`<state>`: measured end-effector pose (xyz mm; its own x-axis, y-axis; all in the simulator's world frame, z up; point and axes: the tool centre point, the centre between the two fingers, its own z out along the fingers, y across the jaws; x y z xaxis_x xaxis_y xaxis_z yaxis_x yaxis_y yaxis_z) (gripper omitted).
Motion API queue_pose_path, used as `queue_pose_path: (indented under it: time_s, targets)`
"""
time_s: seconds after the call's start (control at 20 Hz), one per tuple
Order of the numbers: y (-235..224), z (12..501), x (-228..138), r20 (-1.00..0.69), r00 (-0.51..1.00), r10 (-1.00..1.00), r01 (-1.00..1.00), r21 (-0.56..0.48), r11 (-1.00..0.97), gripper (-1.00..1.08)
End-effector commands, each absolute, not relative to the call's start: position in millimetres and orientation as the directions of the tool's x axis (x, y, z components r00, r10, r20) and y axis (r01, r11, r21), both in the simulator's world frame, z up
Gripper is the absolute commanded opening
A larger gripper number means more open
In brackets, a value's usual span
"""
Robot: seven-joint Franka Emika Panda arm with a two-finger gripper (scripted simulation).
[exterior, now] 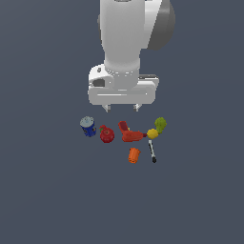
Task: Pick up a designated object from a clutter of objects.
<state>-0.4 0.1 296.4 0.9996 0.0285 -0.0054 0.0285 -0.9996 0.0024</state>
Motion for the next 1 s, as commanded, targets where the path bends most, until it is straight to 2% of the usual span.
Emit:
queue_pose_path:
  time_s: [0.0,0.95]
  targets:
    - [-3.0,288.4,-0.4,-0.006,0.999,0.052,0.052,0.001,-0.999,1.00]
    - [-46.5,178.4,-17.0,0.000,0.922,0.387,0.387,-0.005,-0.922,1.00]
